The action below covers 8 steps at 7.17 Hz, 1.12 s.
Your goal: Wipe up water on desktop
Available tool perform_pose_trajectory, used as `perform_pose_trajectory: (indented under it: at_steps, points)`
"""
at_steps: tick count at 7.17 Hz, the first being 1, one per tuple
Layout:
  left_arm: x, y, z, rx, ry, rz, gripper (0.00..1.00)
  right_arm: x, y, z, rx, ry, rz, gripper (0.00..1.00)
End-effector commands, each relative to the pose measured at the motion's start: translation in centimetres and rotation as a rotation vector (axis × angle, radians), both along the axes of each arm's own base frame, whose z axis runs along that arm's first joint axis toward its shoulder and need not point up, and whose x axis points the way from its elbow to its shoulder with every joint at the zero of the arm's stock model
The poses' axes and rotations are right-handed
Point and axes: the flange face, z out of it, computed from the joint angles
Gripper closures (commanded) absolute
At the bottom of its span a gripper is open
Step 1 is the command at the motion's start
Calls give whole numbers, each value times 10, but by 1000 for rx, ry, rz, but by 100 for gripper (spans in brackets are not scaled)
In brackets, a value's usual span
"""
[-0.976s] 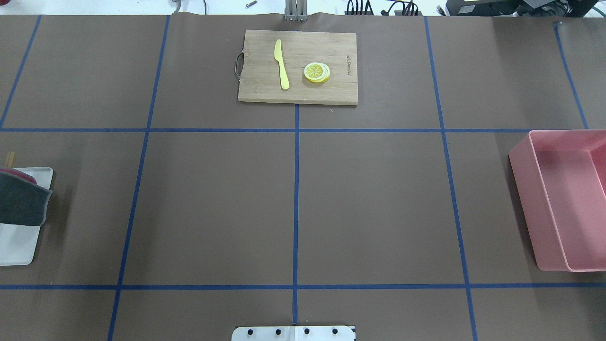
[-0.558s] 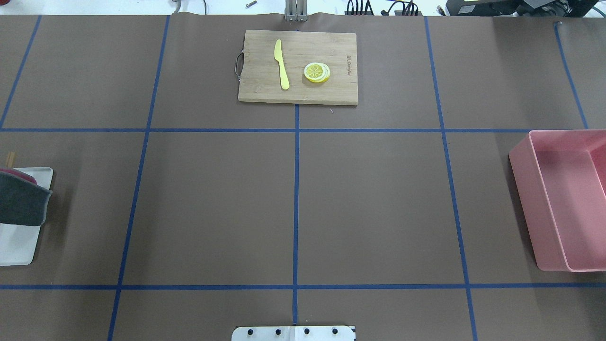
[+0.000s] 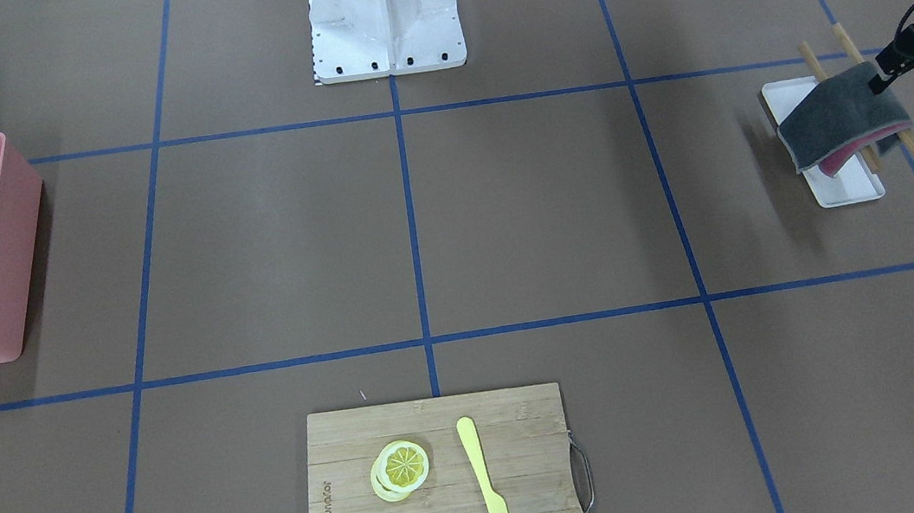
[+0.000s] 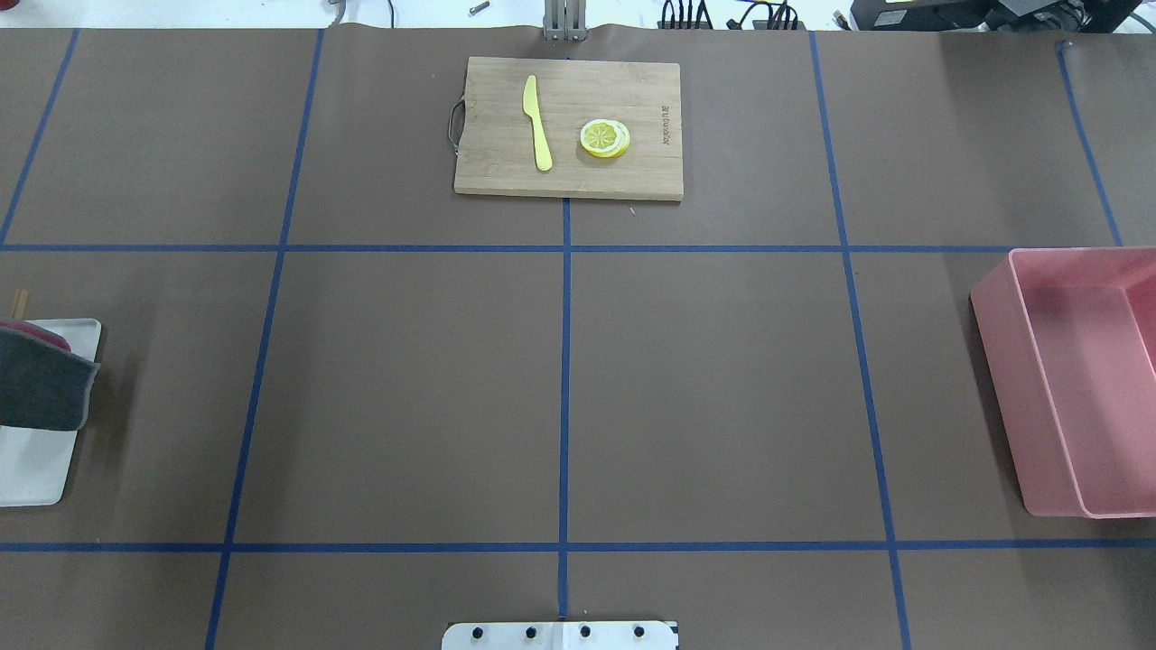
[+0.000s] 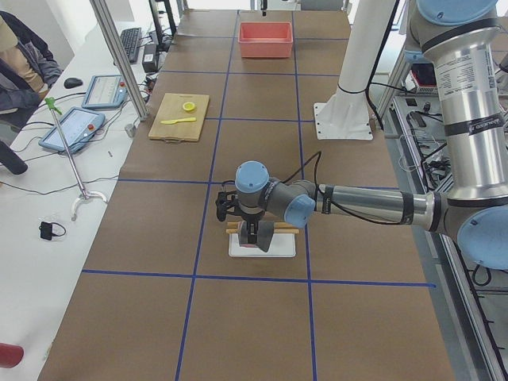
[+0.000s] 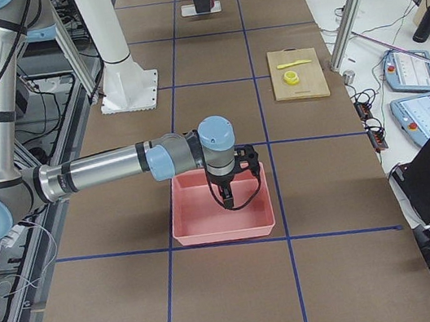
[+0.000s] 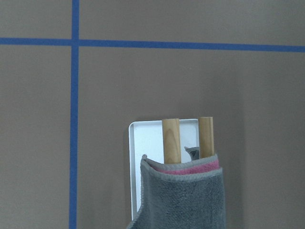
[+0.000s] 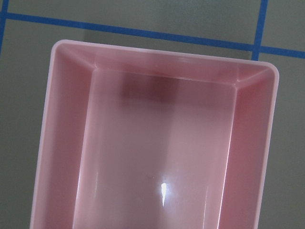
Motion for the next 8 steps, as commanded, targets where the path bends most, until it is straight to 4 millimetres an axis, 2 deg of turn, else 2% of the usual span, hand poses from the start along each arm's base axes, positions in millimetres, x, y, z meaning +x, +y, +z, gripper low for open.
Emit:
perform_pose_trajectory:
  at_steps: [1, 2, 3, 4, 8]
  points:
    - [10, 5, 16, -49, -25, 4, 24, 0, 0, 1, -1, 0, -1, 0]
    - [11, 6, 23, -62, -29, 3, 29, 0, 0, 0, 0, -1, -1, 0]
    - [12, 3, 24, -66, -30, 1, 45, 0, 0, 0, 2, -2, -1, 0]
    - [12, 3, 21, -63, -28, 0, 48, 0, 0, -1, 3, -2, -1, 0]
    - [9, 5, 12, -51, -17, -3, 47, 0, 0, -2, 4, -4, -1, 0]
